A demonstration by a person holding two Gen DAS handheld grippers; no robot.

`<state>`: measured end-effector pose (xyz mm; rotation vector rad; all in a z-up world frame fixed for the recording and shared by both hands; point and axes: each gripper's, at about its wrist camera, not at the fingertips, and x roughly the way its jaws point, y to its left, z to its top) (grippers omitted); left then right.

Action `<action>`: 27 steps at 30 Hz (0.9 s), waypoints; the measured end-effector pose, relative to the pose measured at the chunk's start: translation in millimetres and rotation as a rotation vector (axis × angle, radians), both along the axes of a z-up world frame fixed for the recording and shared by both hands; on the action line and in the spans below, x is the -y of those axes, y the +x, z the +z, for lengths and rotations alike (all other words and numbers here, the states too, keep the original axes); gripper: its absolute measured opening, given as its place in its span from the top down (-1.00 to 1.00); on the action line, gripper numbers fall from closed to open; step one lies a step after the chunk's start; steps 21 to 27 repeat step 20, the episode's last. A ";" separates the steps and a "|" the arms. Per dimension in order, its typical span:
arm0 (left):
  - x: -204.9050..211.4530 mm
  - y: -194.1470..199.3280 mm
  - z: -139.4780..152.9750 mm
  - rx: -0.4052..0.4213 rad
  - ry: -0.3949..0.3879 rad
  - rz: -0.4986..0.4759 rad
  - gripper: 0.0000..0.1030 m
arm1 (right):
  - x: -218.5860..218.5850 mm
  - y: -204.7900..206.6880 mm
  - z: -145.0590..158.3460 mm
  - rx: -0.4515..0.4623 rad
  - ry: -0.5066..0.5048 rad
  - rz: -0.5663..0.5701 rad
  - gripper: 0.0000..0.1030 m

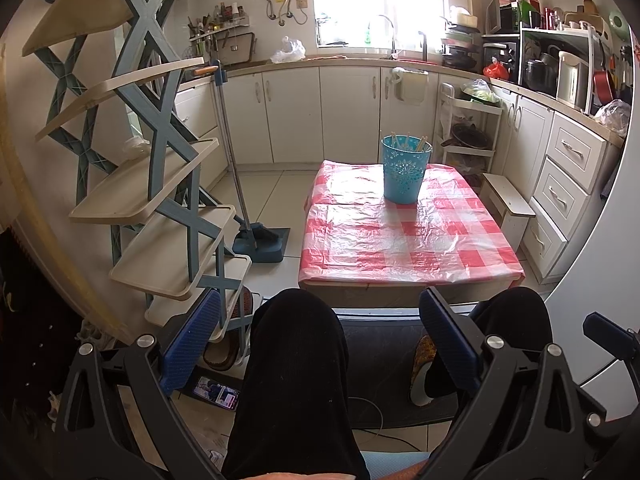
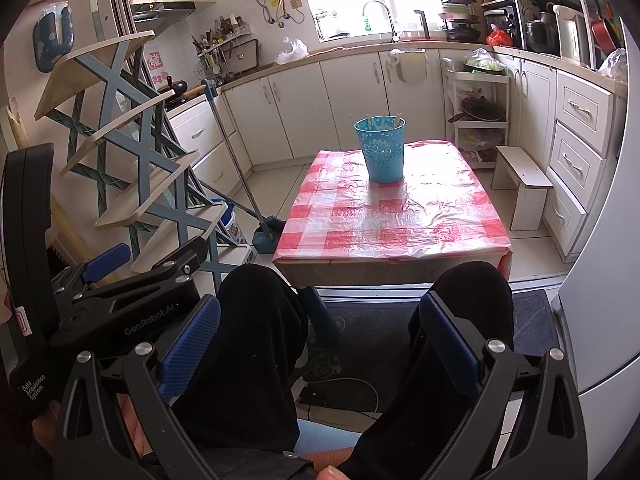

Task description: Organize utensils

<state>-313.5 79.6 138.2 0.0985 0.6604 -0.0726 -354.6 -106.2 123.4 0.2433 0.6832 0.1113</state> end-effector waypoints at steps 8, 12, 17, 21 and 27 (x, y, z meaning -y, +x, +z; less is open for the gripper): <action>-3.6 -8.4 6.4 0.057 -0.033 0.001 -0.85 | -0.2 0.0 -0.4 -0.002 0.000 0.002 -0.85; -0.2 -8.2 4.0 0.047 -0.013 -0.002 -0.85 | -0.8 -2.2 -0.7 -0.003 -0.003 -0.003 -0.85; -0.1 -5.7 1.9 0.031 -0.022 0.001 -0.85 | 0.9 -2.5 0.0 -0.002 -0.001 -0.010 -0.85; 0.4 -5.1 1.1 0.028 -0.026 0.000 -0.85 | 2.2 -1.8 -0.3 -0.005 -0.002 -0.009 -0.85; 0.4 -5.1 1.1 0.028 -0.026 0.000 -0.85 | 2.2 -1.8 -0.3 -0.005 -0.002 -0.009 -0.85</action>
